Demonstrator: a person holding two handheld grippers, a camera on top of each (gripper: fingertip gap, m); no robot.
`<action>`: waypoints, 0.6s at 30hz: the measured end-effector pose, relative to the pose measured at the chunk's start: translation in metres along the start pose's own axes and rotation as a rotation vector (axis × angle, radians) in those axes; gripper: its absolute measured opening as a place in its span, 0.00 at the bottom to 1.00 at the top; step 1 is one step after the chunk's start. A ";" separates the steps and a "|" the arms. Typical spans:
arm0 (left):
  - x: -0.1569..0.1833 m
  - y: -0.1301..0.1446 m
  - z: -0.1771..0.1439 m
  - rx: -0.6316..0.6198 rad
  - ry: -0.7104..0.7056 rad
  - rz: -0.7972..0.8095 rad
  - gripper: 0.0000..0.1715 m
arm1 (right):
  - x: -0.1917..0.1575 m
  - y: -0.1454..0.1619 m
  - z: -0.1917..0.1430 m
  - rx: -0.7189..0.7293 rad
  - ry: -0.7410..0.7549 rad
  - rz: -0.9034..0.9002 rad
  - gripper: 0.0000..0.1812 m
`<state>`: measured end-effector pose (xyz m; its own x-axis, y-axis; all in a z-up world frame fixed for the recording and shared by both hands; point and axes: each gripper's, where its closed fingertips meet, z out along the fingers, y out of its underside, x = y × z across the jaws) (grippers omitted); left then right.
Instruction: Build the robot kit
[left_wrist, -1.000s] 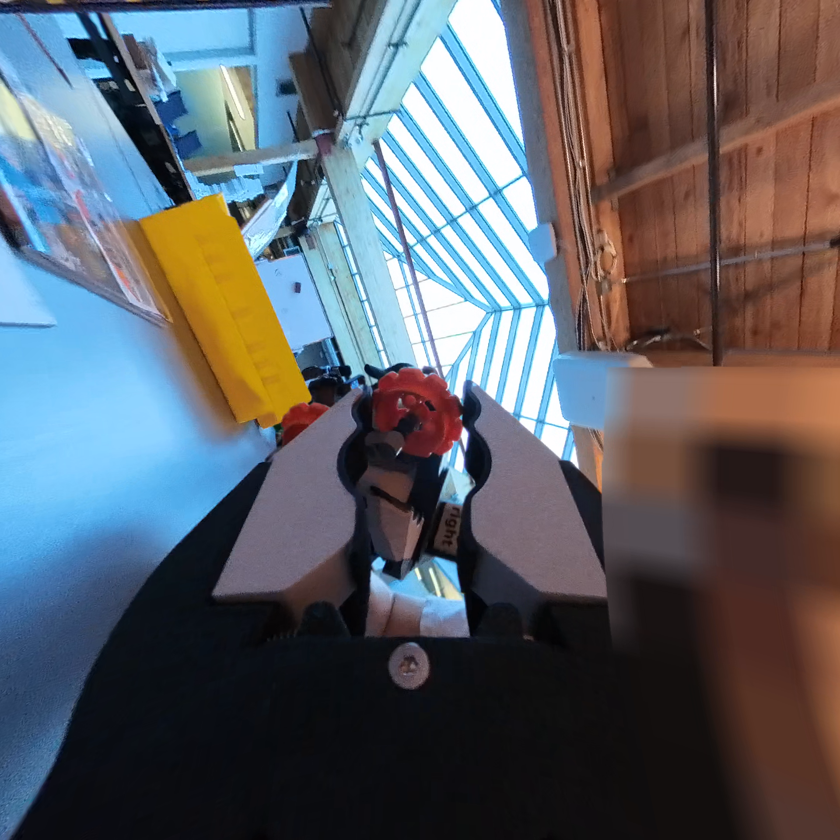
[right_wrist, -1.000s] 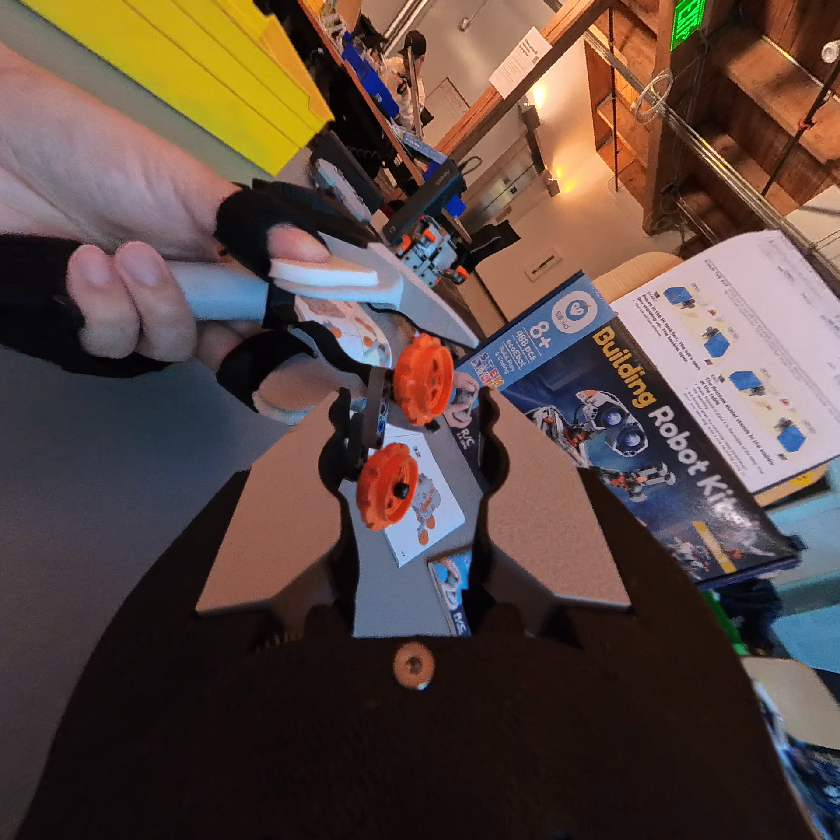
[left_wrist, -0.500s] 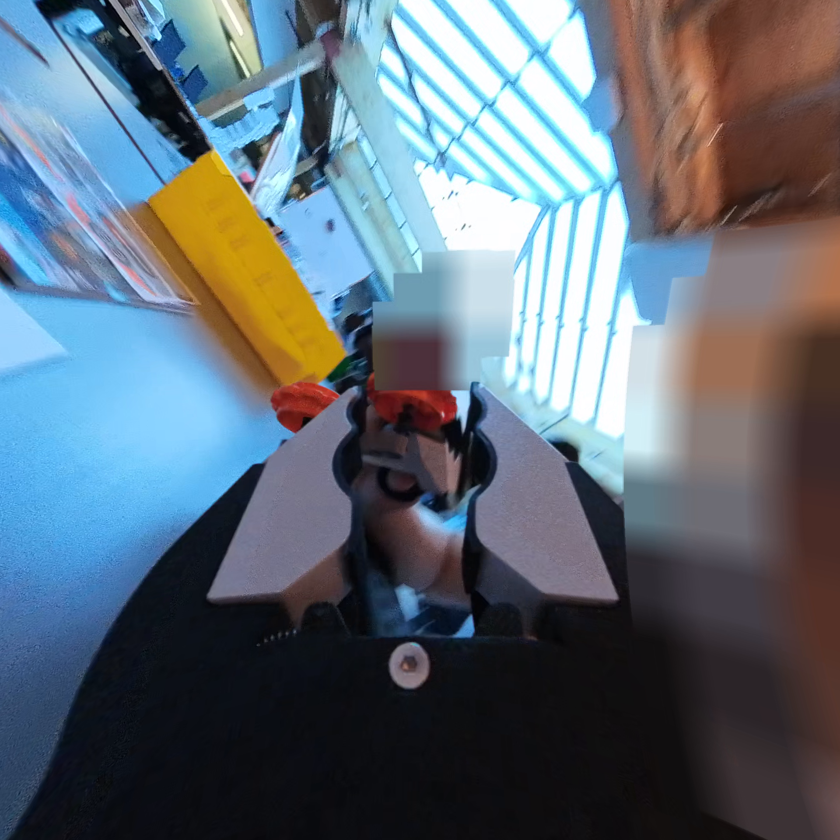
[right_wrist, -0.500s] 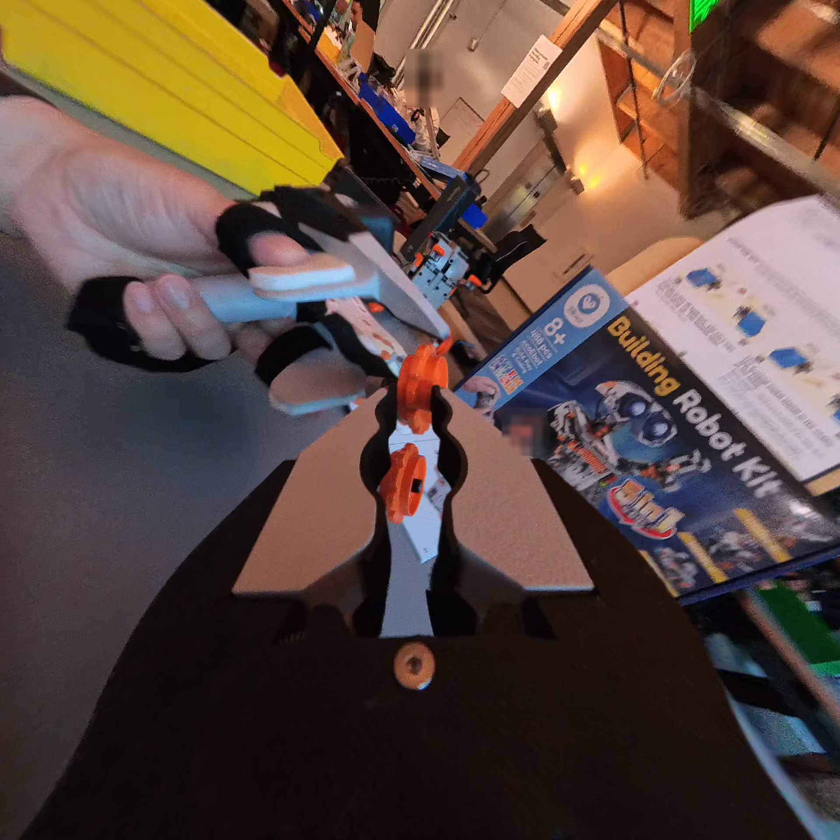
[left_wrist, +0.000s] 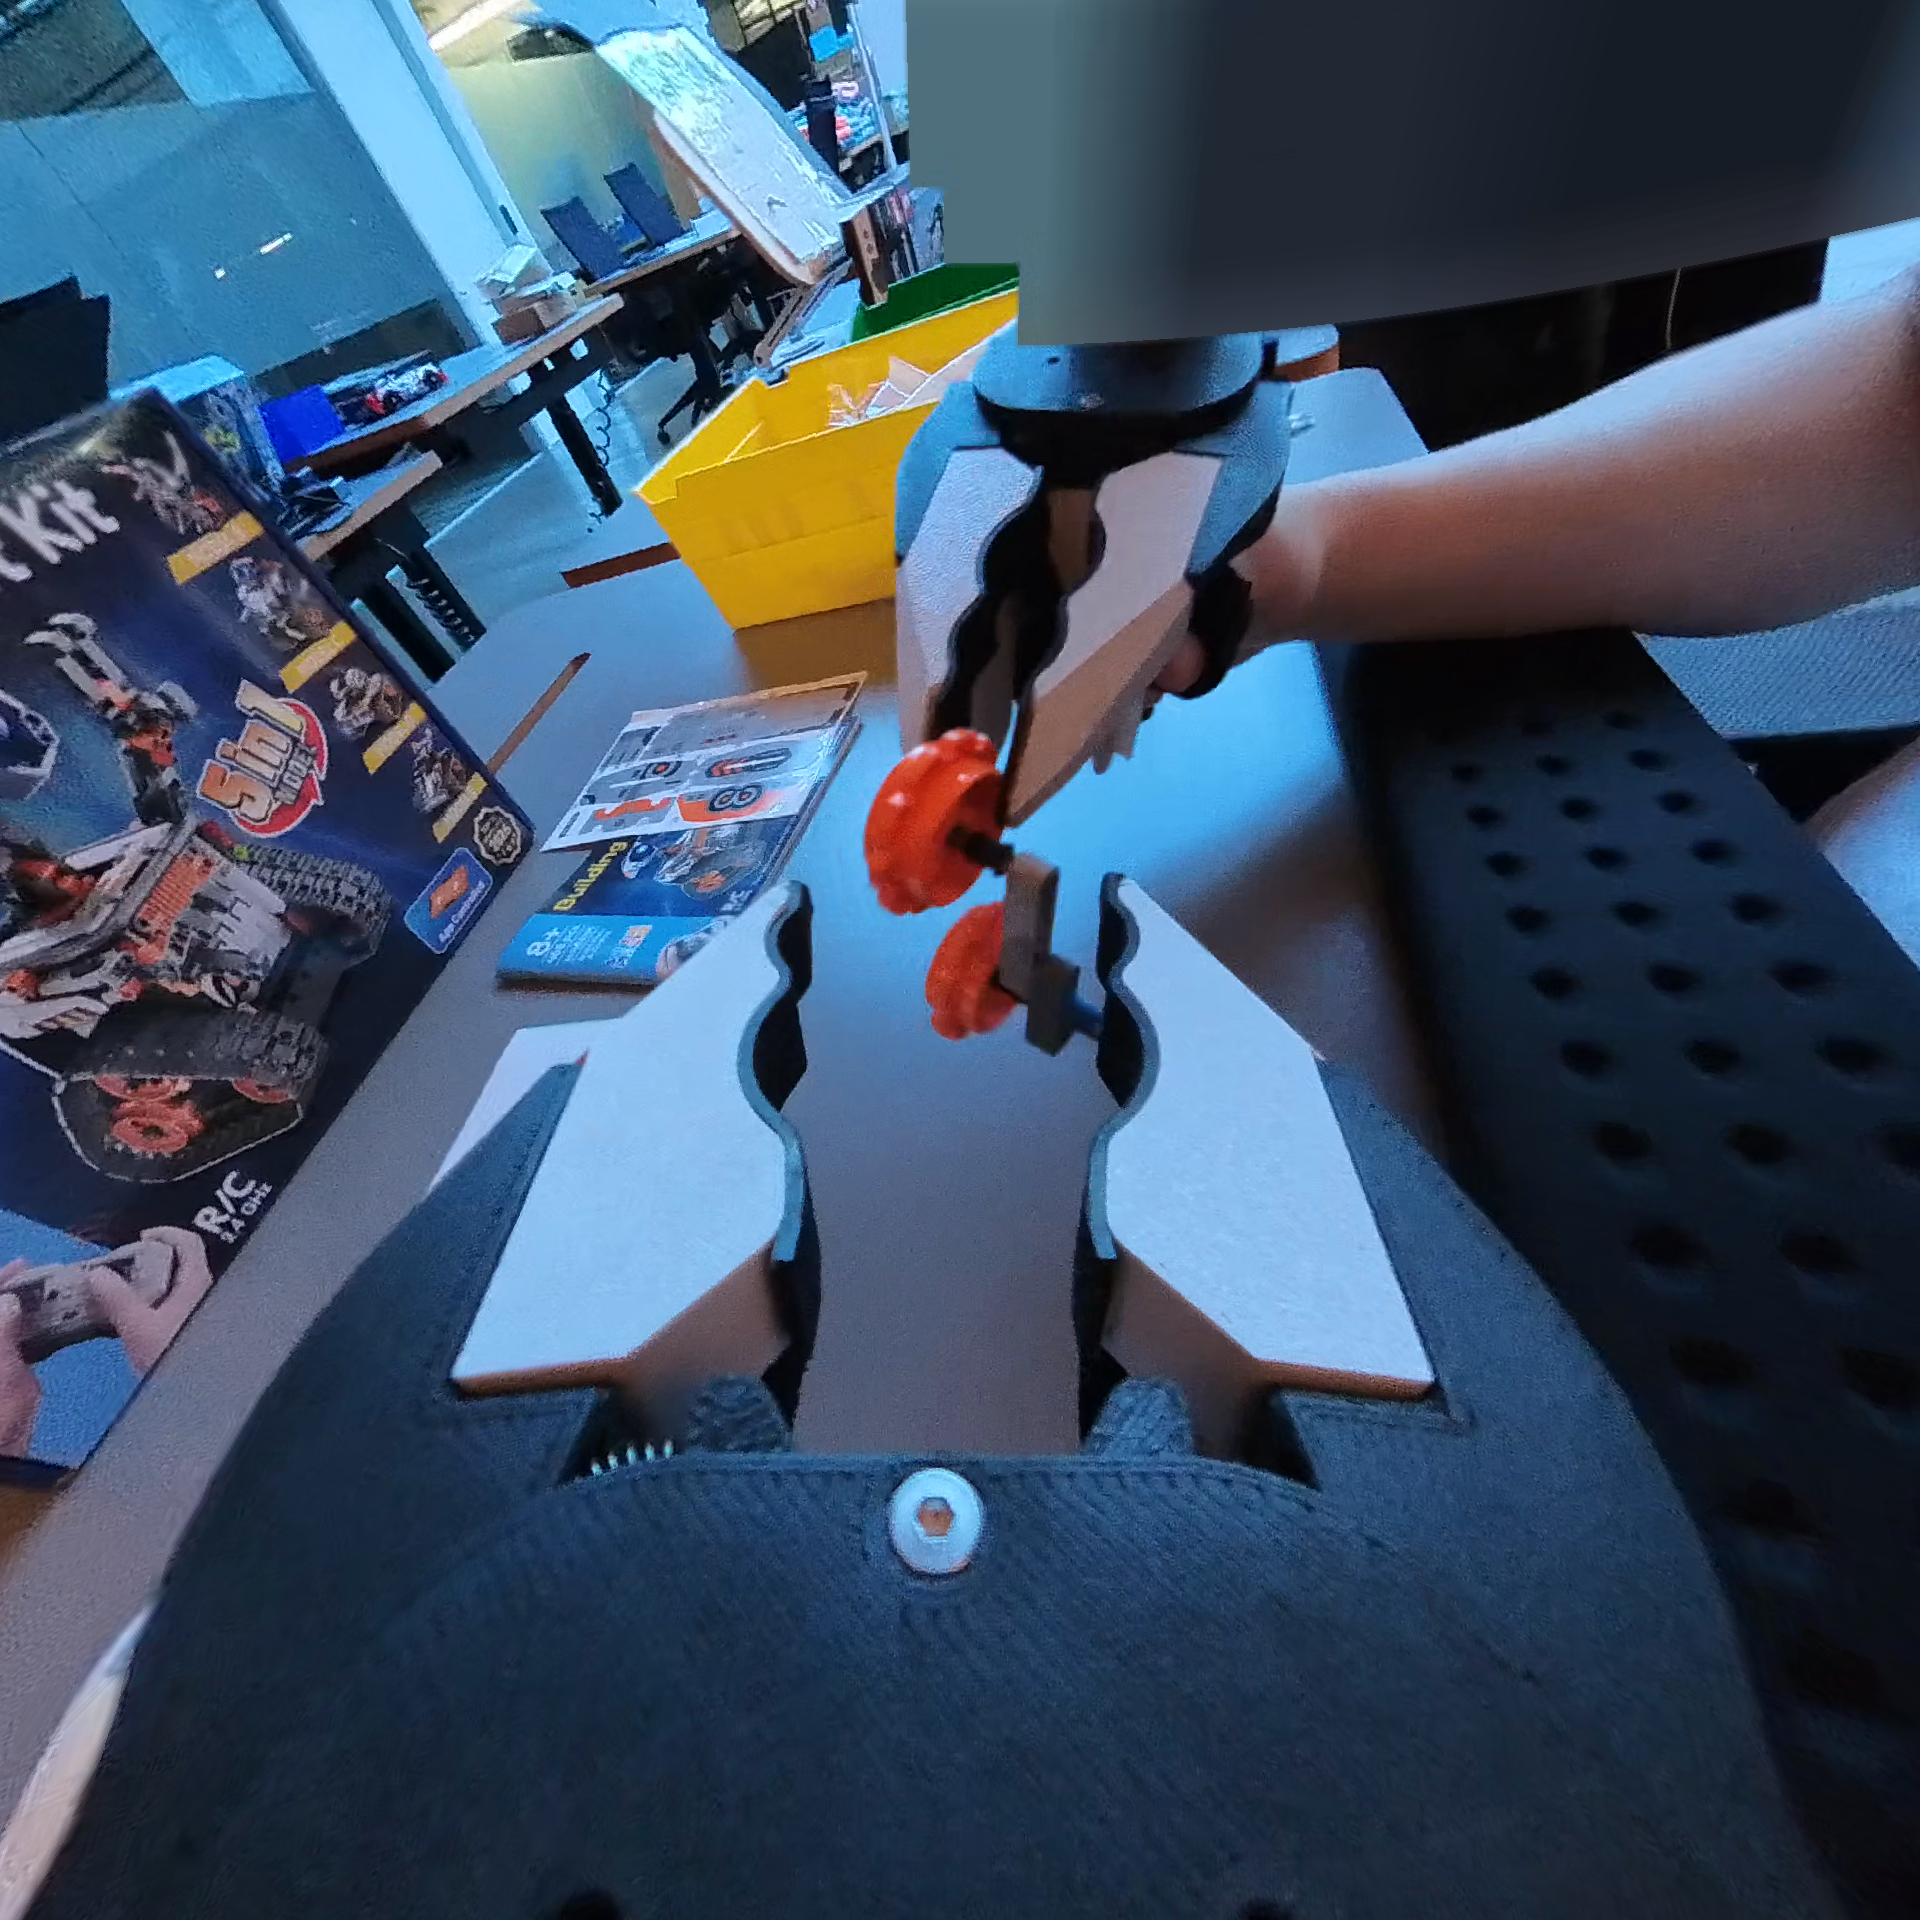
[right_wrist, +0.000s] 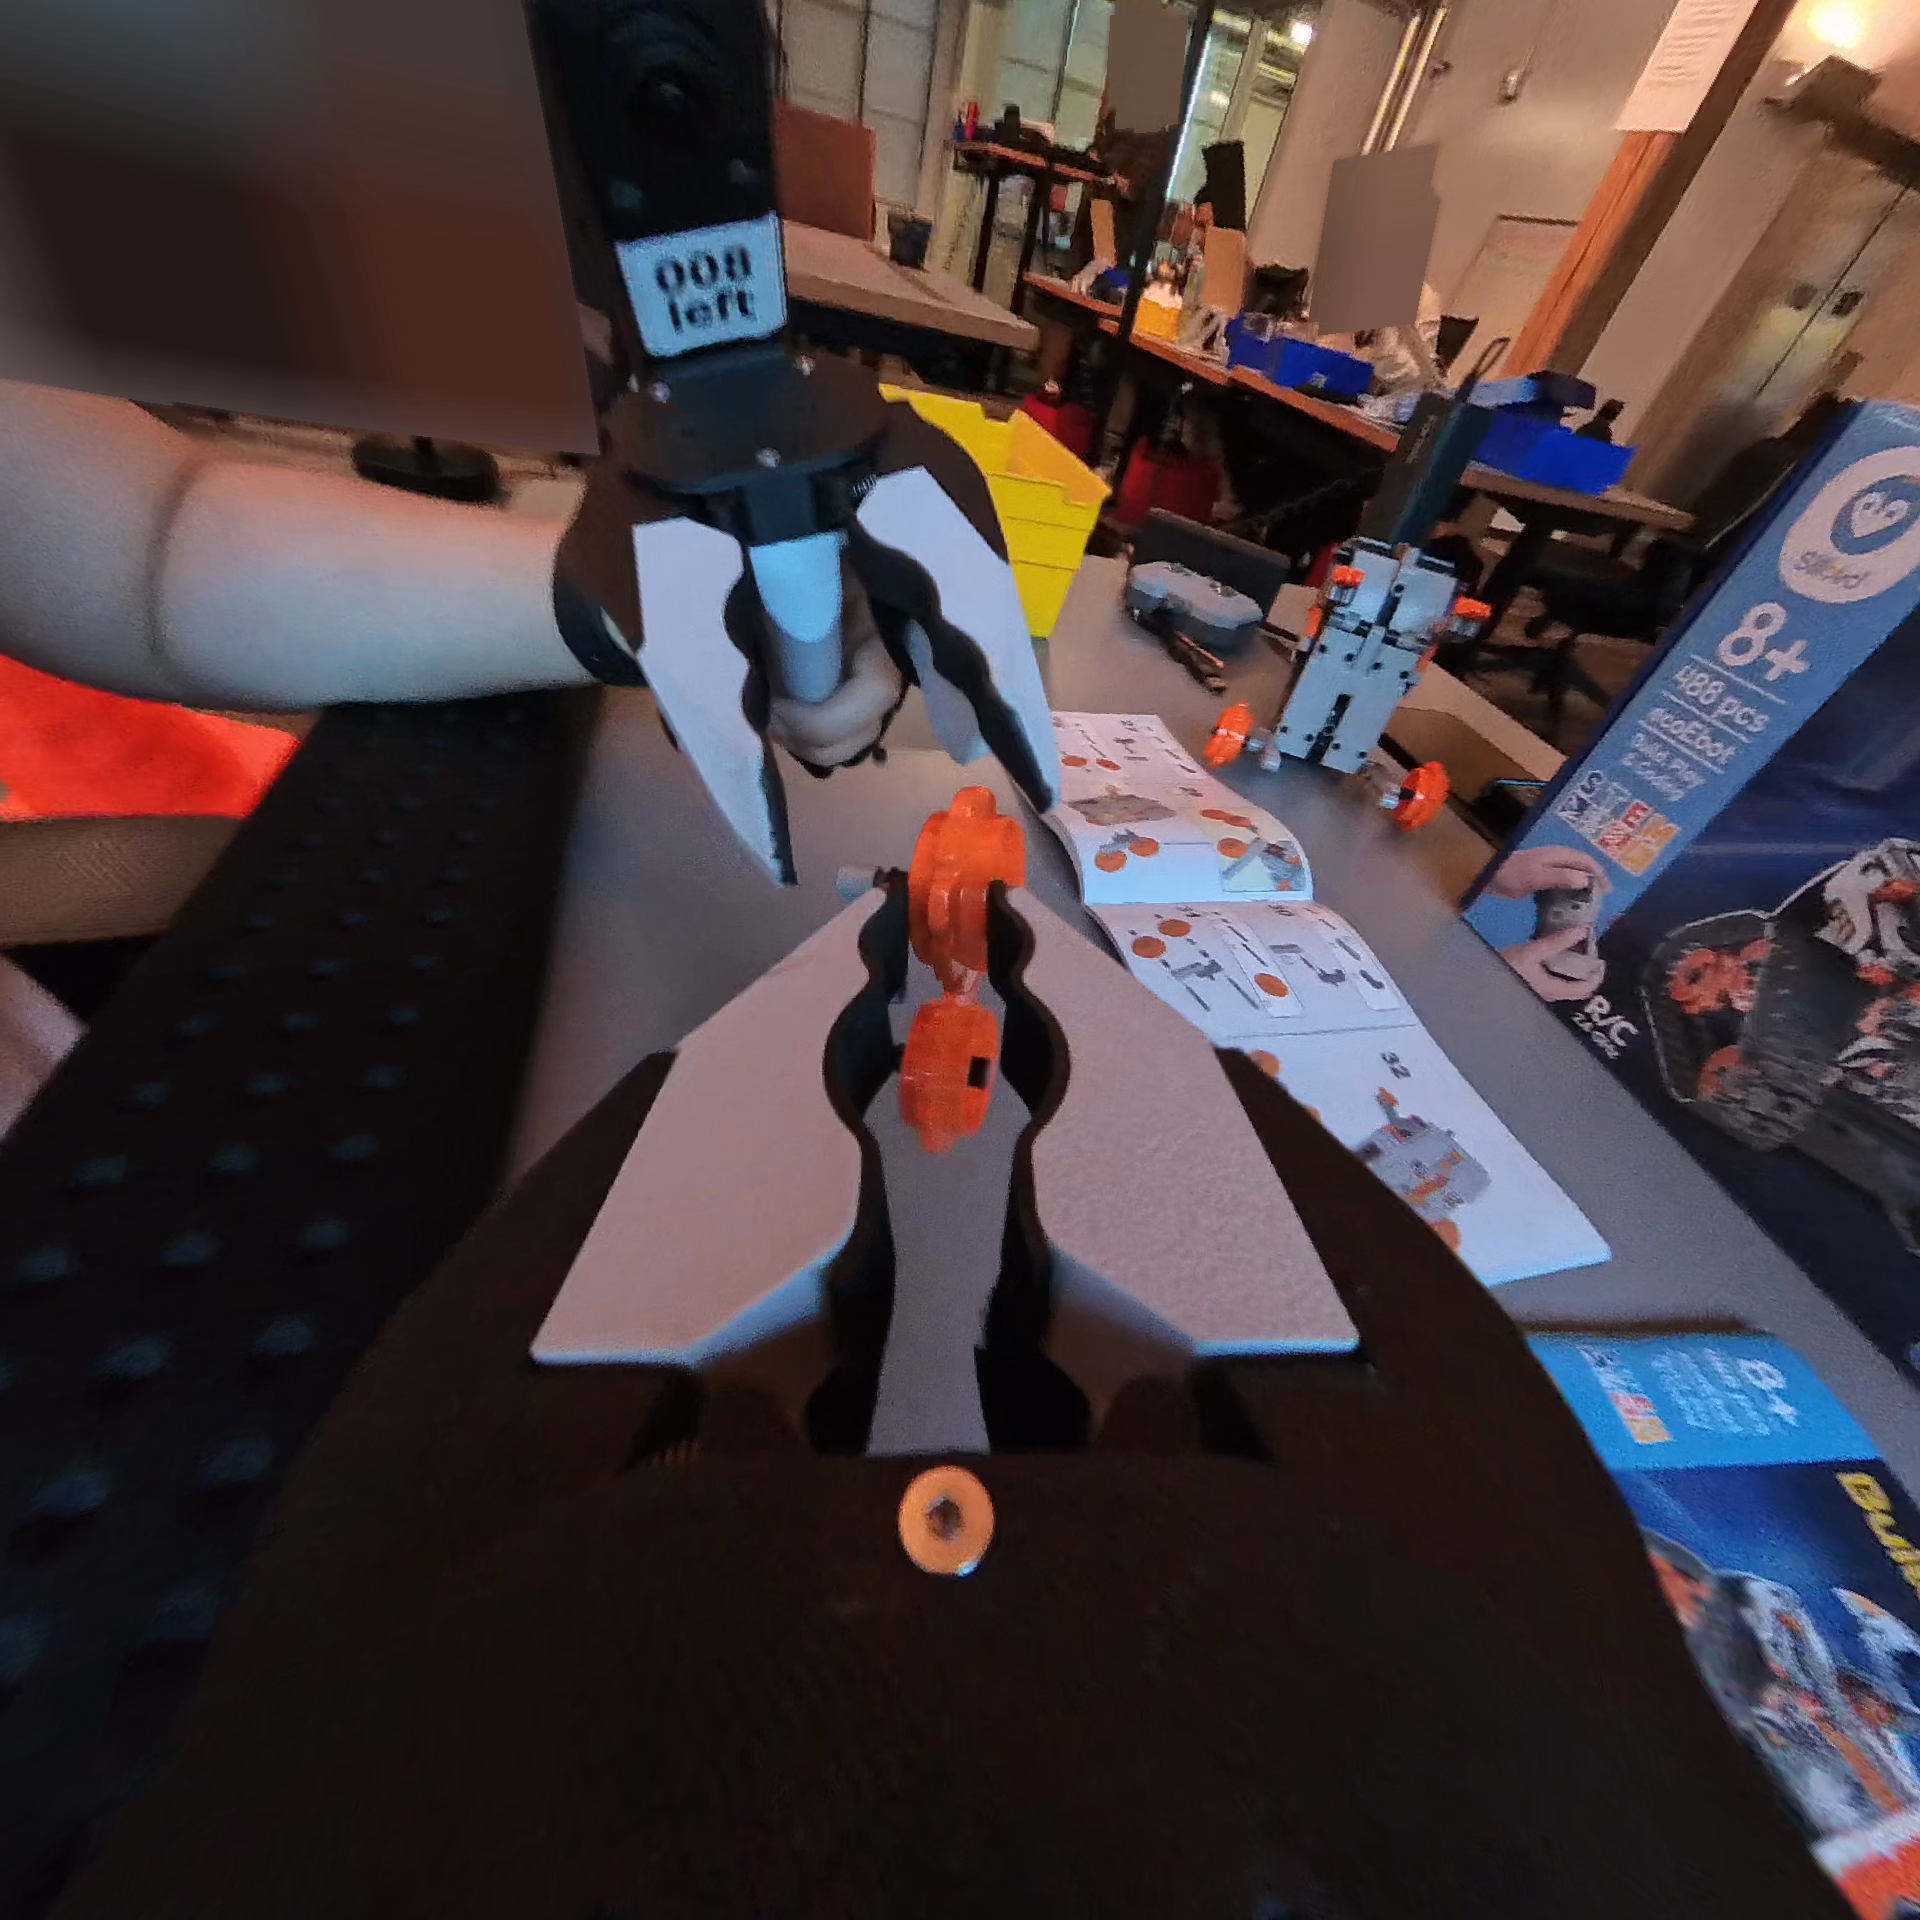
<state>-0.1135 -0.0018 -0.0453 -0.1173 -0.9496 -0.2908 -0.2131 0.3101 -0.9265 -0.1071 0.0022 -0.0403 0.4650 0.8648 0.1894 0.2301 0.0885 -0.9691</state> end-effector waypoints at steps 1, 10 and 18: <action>-0.002 0.000 -0.001 0.013 0.008 -0.030 0.31 | -0.001 -0.004 -0.001 0.035 -0.019 0.022 0.07; 0.020 -0.015 0.007 0.173 0.267 -0.356 0.18 | -0.011 -0.029 -0.010 0.255 -0.165 0.111 0.07; 0.013 0.011 0.011 -0.089 0.078 -0.061 0.04 | 0.005 0.002 -0.008 0.043 -0.030 -0.020 0.19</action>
<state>-0.1072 -0.0117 -0.0618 -0.1759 -0.9614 -0.2115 -0.3067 0.2576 -0.9163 -0.0975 0.0032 -0.0398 0.4351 0.8768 0.2045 0.2014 0.1266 -0.9713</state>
